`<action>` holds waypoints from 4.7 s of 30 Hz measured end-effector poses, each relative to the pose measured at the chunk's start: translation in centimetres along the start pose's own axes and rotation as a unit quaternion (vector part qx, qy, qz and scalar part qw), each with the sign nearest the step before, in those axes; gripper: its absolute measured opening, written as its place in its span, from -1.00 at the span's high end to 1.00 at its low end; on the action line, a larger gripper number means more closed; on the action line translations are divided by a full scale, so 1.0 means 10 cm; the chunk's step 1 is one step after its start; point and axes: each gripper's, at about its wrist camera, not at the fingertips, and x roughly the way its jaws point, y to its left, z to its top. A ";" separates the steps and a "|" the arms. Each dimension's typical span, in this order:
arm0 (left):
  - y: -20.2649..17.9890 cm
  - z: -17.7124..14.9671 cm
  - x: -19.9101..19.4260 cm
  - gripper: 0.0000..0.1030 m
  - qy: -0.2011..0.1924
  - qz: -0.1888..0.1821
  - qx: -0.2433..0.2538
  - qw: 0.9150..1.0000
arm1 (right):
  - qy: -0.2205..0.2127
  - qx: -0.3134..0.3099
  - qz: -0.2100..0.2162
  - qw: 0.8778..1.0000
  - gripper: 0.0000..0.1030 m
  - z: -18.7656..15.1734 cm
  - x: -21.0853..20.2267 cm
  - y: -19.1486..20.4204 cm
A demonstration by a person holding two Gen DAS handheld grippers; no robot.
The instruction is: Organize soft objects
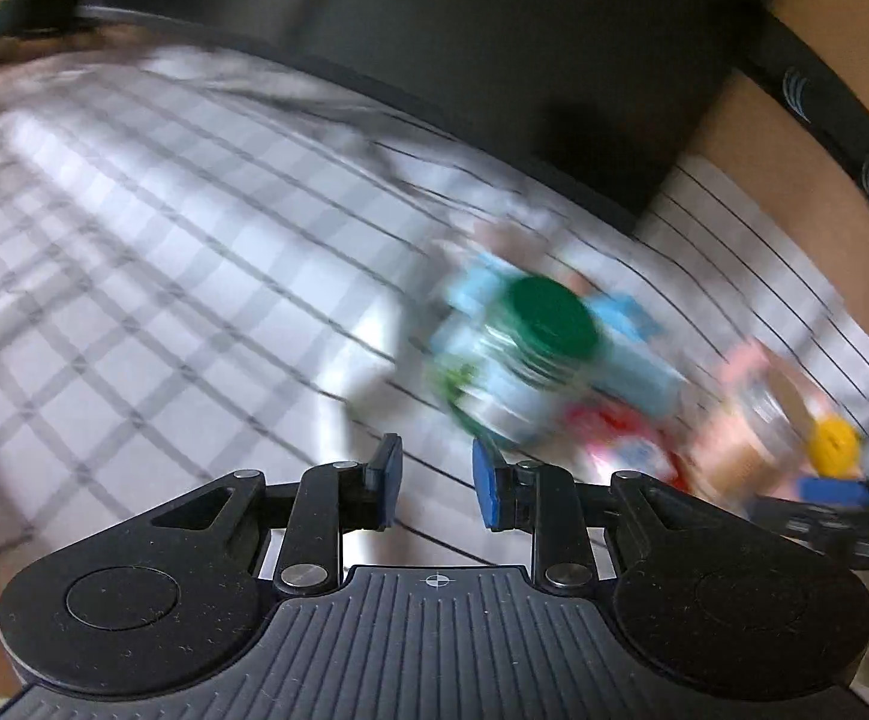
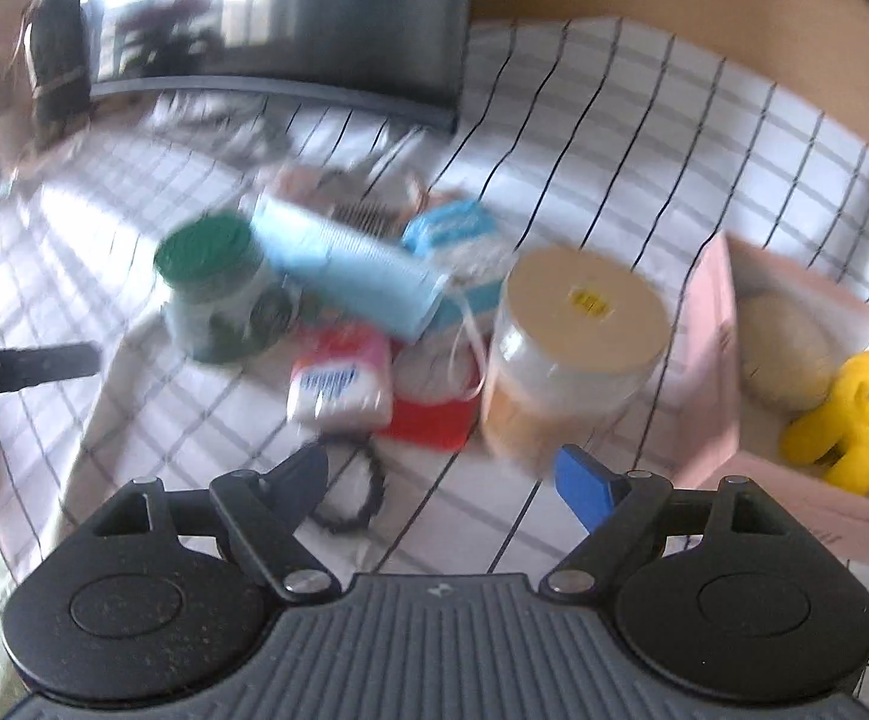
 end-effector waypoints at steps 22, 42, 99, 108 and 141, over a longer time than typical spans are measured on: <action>-0.78 2.13 0.23 0.45 0.051 0.007 0.175 0.983 | -0.164 0.057 0.097 0.980 -0.77 2.39 -1.37 -0.25; -0.17 2.02 1.10 0.45 0.051 -0.034 0.089 0.994 | 0.083 -0.101 0.106 0.986 -0.50 1.75 0.79 -0.02; 0.17 1.74 1.22 0.45 0.095 -0.025 0.082 0.992 | 0.042 0.026 0.176 0.983 0.88 1.56 0.20 -0.32; -0.43 1.67 1.64 0.45 0.165 0.003 0.202 0.965 | 0.091 0.019 0.119 0.989 0.88 1.09 0.54 -0.12; -0.32 1.76 1.40 0.76 0.132 -0.021 0.189 0.973 | 0.102 0.022 0.173 0.979 0.95 1.21 0.58 -0.05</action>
